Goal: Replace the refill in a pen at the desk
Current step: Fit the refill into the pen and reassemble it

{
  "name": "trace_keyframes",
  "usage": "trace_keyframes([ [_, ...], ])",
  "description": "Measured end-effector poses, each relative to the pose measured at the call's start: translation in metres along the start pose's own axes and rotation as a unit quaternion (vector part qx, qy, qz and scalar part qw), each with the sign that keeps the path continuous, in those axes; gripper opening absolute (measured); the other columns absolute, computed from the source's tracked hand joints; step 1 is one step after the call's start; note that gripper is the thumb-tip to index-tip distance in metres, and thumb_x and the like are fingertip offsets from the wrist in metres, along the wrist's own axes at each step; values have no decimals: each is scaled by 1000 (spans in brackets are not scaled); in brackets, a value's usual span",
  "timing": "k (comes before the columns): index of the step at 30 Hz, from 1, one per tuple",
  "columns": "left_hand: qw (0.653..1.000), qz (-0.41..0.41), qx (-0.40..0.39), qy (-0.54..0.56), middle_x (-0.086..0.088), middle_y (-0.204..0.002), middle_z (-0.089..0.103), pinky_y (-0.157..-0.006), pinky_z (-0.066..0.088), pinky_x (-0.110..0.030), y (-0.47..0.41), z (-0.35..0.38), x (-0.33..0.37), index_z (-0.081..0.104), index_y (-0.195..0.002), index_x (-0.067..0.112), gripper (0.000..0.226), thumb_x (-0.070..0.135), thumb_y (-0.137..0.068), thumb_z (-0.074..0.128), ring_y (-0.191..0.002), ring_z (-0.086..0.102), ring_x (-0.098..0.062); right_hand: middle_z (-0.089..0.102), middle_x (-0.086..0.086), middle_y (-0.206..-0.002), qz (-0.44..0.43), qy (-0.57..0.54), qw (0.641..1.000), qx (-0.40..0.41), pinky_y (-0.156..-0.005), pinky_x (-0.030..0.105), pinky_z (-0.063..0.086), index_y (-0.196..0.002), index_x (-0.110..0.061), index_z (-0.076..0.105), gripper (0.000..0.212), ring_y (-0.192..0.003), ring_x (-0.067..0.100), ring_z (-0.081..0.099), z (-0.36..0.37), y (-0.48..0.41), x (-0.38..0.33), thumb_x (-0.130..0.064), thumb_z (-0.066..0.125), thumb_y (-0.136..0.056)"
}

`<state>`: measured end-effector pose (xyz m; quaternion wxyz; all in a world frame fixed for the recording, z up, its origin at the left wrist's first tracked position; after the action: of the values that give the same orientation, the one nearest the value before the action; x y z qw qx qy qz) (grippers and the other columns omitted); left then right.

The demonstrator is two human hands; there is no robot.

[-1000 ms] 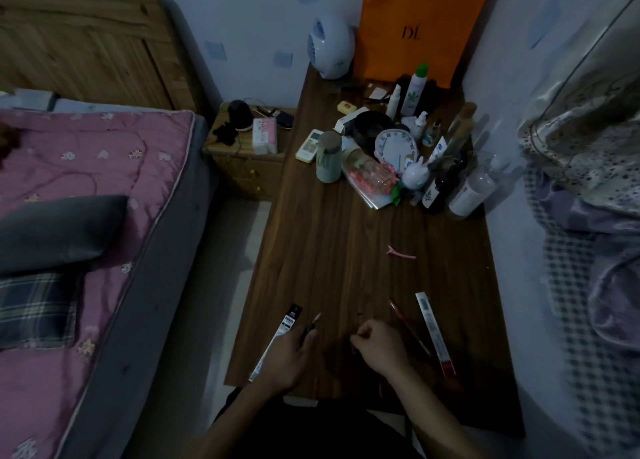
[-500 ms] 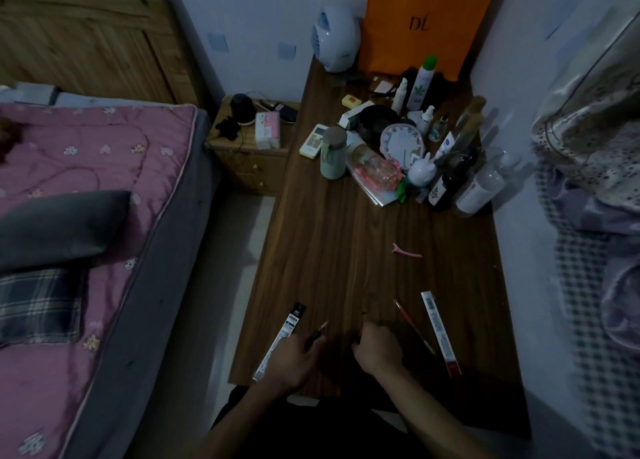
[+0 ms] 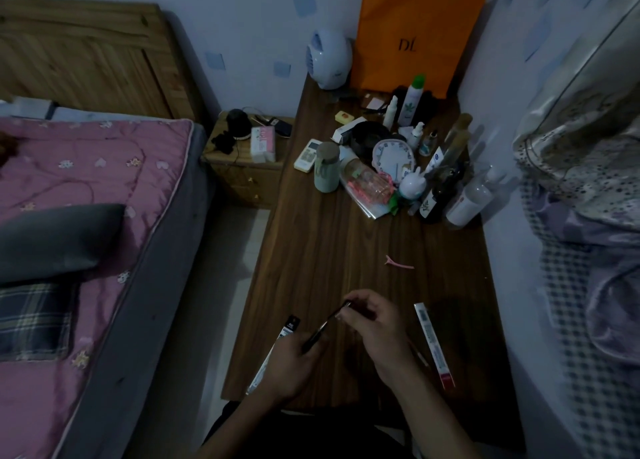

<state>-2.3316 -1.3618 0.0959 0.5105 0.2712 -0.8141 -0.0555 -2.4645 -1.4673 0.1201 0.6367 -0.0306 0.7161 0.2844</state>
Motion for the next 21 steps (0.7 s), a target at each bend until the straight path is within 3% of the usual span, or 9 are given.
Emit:
trace_keyframes([
  [2, 999, 4, -8, 37, -7, -59, 60, -57, 41, -39, 2, -3, 10, 66, -70, -1, 43, 33, -95, 58, -57, 48, -10, 75, -2, -91, -21, -11, 1000, 5, -79, 34, 57, -91, -30, 75, 19, -90, 15, 71, 2, 2, -7, -26, 76, -72],
  [5, 998, 19, -7, 55, 9, -47, 41, -51, 29, -27, 4, -6, 20, 46, -49, 18, 49, 29, -96, 58, -45, 34, -4, 75, -5, -93, -41, -8, 999, -2, -74, 27, 56, -94, -33, 75, 27, -90, 11, 70, 3, 5, -13, -38, 74, -68],
  [9, 998, 35, 5, 52, 9, -47, 37, -49, 27, -27, 6, -9, 26, 38, -50, 22, 51, 29, -96, 58, -44, 32, -5, 75, -6, -91, -84, 13, 996, -18, -71, 21, 55, -94, -36, 74, 23, -88, 10, 71, 5, 7, -20, -36, 73, -71],
  [15, 997, 60, 9, 52, 8, -50, 38, -49, 27, -27, 11, -11, 32, 43, -53, 20, 47, 31, -96, 58, -46, 32, -6, 77, 0, -89, -99, 23, 994, -39, -76, 31, 57, -93, -30, 76, 21, -86, 17, 72, 7, 9, -19, -28, 74, -73],
  [21, 997, 55, 5, 60, 10, -46, 35, -47, 24, -23, 13, -10, 33, 41, -53, 21, 47, 32, -95, 58, -44, 29, -5, 76, -9, -92, -95, 43, 992, -68, -71, 20, 55, -97, -37, 75, 20, -90, 8, 71, 8, 15, -19, -36, 69, -78],
])
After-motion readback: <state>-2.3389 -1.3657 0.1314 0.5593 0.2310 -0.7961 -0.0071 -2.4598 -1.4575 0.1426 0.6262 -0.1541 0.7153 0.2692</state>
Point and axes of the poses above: each hand's wrist, its own y-axis away from the middle knuckle, its own z-axis out of the palm, x = y × z, the point moved 3 cm from there along -y, towards the middle knuckle
